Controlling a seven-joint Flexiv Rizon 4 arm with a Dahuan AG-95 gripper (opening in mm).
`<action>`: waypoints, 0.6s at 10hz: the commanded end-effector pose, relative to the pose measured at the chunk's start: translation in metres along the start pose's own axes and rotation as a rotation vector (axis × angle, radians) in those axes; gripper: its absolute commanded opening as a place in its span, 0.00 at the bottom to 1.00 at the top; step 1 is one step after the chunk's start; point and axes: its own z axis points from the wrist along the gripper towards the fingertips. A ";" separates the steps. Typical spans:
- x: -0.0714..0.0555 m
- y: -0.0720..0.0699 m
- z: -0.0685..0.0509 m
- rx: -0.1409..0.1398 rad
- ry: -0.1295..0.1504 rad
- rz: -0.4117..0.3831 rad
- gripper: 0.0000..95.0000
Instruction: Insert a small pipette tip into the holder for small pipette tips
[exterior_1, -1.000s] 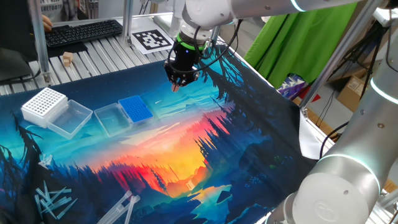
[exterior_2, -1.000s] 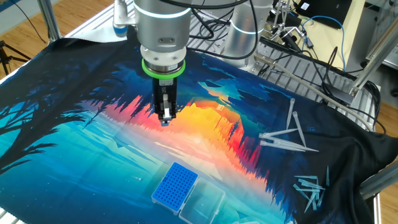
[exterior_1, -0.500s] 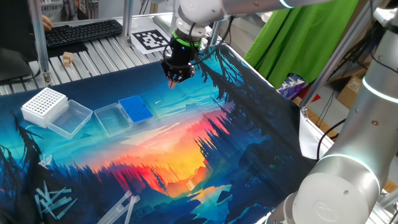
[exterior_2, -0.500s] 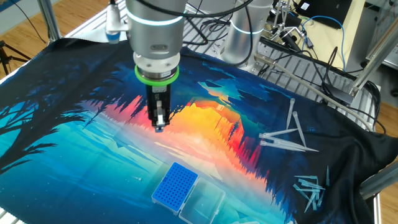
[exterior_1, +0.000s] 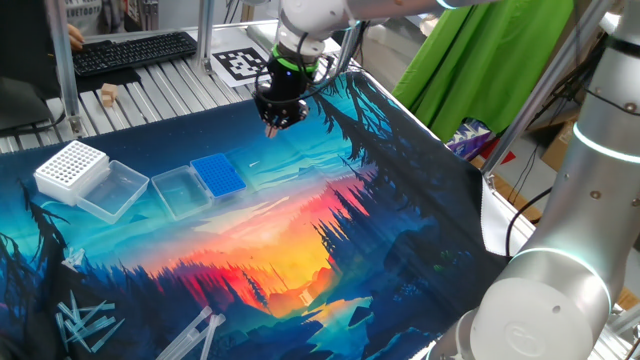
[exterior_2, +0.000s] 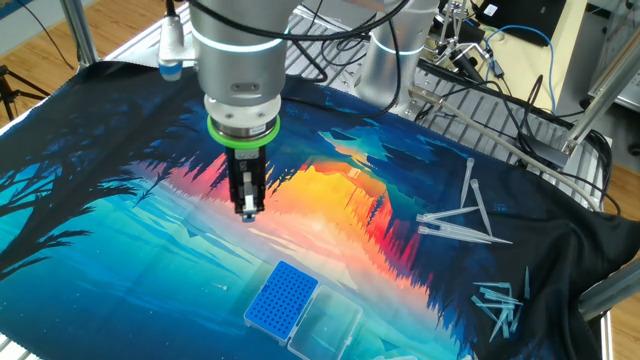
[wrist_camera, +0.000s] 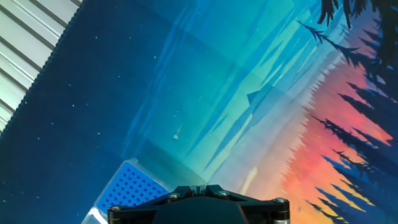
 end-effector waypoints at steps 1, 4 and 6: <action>0.002 0.000 -0.002 -0.004 0.002 0.017 0.00; 0.002 0.001 -0.002 -0.005 0.002 0.033 0.00; 0.002 0.002 -0.002 -0.004 0.002 0.073 0.00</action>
